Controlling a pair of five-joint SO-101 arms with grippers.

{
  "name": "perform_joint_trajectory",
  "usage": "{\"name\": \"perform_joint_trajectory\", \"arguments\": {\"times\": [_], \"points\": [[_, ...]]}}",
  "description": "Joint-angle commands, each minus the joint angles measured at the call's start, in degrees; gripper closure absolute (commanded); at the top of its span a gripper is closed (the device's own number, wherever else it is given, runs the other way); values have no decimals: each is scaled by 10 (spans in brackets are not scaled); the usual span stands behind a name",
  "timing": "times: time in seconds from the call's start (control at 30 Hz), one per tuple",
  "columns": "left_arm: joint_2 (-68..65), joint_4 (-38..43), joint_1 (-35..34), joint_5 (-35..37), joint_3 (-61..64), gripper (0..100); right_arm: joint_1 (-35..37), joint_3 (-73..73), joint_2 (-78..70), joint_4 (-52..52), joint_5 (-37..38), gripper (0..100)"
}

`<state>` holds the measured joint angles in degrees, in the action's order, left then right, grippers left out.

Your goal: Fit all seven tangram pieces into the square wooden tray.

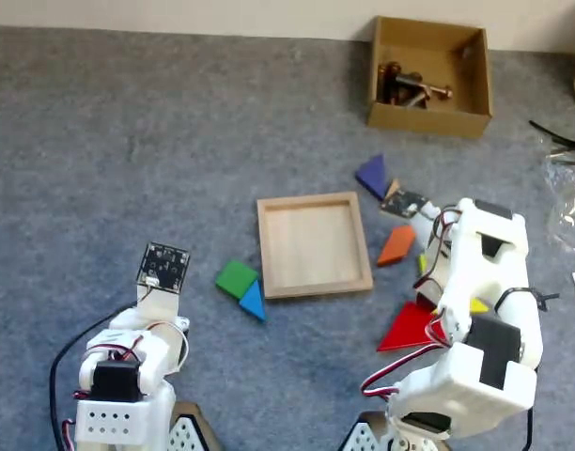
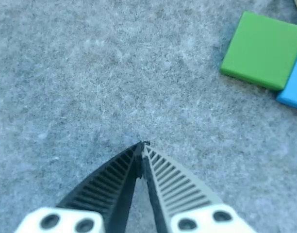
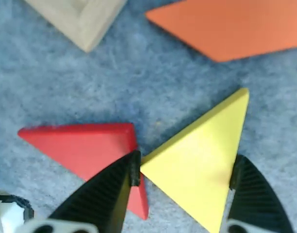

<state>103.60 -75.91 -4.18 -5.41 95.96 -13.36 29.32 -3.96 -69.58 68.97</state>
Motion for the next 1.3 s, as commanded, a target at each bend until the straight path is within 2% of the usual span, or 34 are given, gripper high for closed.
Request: {"name": "perform_joint_trajectory", "arguments": {"times": [0.0,0.3,0.5,0.67,0.87,1.03,1.27], "points": [[3,-2,14,4,12,995,-22,-29,0,-7,8,709],[3,-2,14,4,12,995,-56,-29,0,-7,8,712],[3,-2,14,4,12,995,-51,-30,4,-6,8,710],[3,-2,14,4,12,995,-58,-25,0,67,4,710],[3,-2,14,4,12,995,-65,-25,0,95,3,712],[3,-2,14,4,12,995,-58,-25,0,143,-50,712],[3,-2,14,4,12,995,-26,-26,0,154,-68,713]]}}
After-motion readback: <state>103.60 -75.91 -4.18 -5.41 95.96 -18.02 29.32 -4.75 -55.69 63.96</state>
